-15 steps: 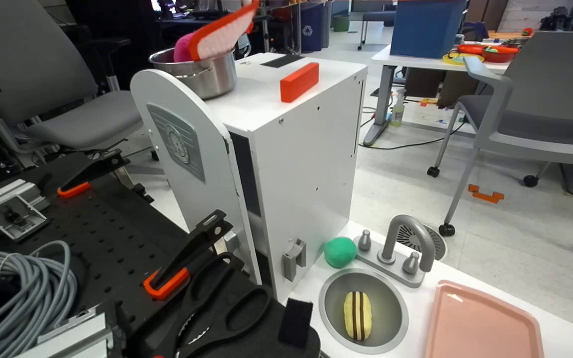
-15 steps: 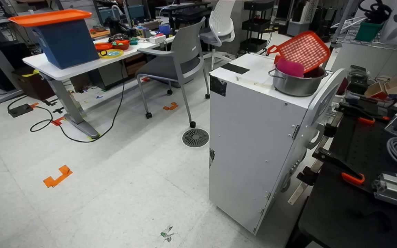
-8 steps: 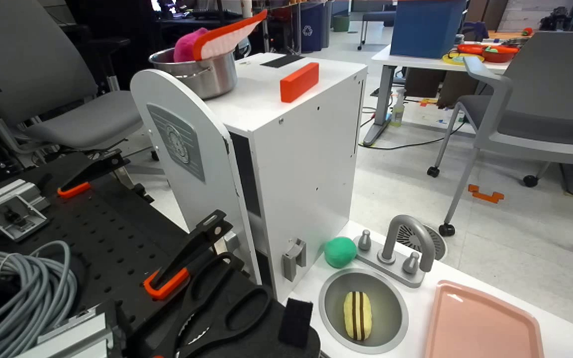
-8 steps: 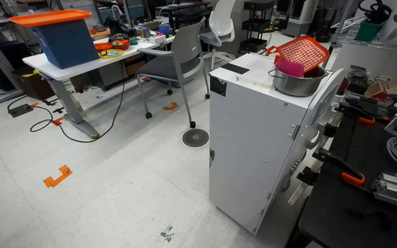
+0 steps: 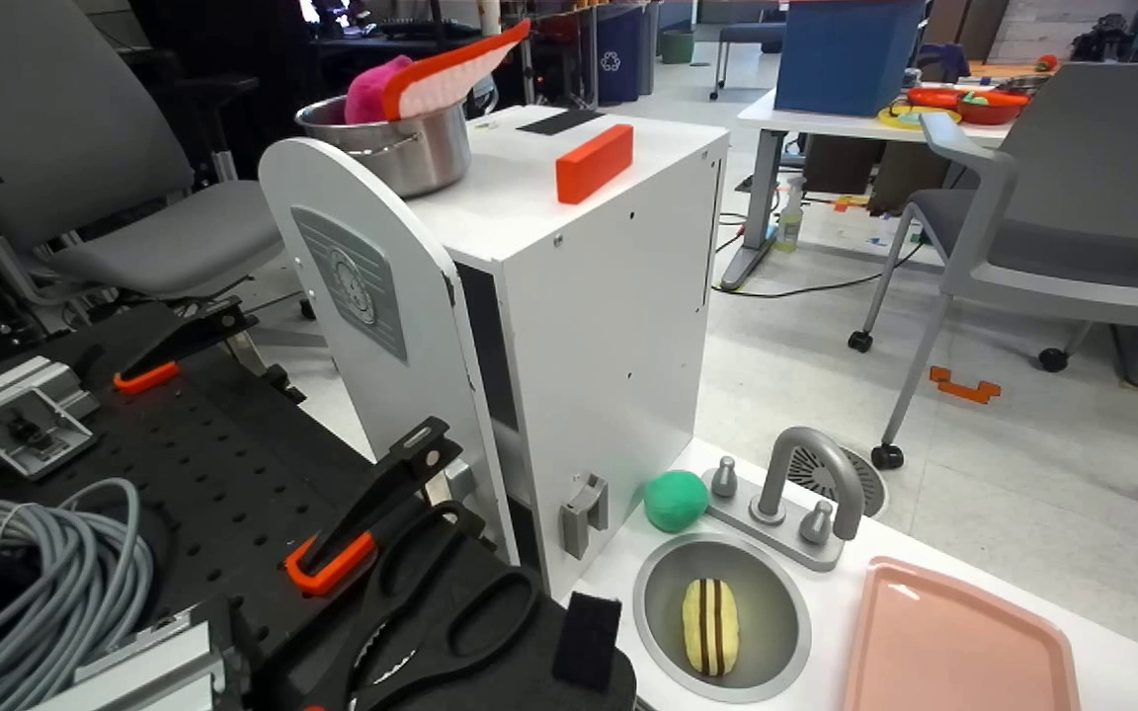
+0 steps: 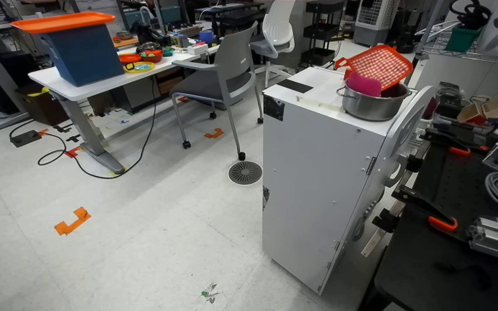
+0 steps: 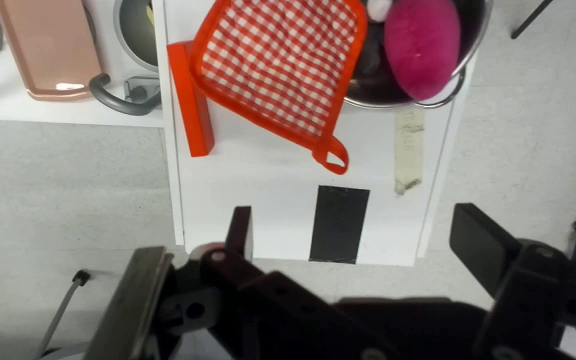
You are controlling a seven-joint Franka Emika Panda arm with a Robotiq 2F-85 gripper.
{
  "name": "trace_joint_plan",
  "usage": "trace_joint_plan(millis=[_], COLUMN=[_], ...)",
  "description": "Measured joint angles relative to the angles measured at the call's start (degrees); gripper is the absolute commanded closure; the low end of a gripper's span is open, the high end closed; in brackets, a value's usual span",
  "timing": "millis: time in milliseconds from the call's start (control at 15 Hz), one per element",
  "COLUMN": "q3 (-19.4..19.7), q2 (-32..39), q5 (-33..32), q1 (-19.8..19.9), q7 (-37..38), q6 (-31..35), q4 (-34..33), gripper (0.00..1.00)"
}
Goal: Remove the red block from the pot and put it on top of the cupboard
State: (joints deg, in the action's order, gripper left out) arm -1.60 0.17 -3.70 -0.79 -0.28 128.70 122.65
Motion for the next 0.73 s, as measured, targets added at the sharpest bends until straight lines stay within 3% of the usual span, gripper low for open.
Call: trace_joint_plan(millis=[333, 733], q3=[-0.3, -0.3], q2=[-4.5, -4.7], q5=[3.0, 3.0], q1=[-0.3, -0.3], q7=[-1.5, -1.5], q6=[-5.8, -6.0], q4=[-0.2, -0.2], gripper=[0.00, 0.00])
